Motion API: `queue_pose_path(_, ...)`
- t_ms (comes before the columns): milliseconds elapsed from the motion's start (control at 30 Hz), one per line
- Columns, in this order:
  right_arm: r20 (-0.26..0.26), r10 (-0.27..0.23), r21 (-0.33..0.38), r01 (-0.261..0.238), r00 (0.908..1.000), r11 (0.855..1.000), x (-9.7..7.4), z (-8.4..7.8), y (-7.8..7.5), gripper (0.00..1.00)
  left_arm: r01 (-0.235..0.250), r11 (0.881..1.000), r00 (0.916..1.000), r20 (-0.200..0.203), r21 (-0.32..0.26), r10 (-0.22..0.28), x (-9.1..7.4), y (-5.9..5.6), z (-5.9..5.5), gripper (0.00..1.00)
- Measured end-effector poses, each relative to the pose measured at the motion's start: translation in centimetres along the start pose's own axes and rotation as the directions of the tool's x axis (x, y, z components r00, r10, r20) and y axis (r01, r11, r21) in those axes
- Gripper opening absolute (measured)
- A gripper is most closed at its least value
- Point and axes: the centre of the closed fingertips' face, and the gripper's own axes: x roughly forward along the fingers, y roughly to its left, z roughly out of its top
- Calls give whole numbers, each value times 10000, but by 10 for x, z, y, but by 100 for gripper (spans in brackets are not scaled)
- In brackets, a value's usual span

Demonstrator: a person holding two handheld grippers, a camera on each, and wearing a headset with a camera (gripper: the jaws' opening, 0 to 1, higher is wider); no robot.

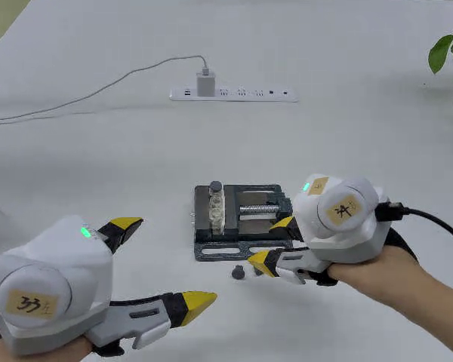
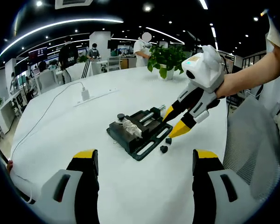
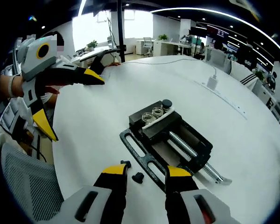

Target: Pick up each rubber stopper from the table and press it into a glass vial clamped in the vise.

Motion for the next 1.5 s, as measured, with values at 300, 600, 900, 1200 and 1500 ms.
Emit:
queue_pose_path(300, -311, -78, 723, 100, 9995, 9973, 7, -19, 10, 24, 81, 9999, 10000, -21, -91, -82, 0, -3, -4, 81)
queue_pose_path(600, -351, -360, 1574, 411, 9987, 9867, 14, -28, 11, 17, 111, 9997, 9999, -58, -221, -112, 0, -5, -10, 81)
queue_pose_path(900, -274, -644, 2178, 688, 9976, 9736, 16, -31, 10, 14, 185, 9995, 9998, -104, -260, -188, 1, -8, -14, 81)
queue_pose_path(1200, -161, -747, 2450, 763, 9971, 9665, 14, -32, 9, 11, 316, 9993, 9994, -110, -218, -318, 5, -12, -12, 81)
queue_pose_path(1500, -215, -726, 2192, 755, 9971, 9728, 12, -31, 8, 8, 379, 9991, 9992, -145, -195, -382, 7, -14, -13, 81)
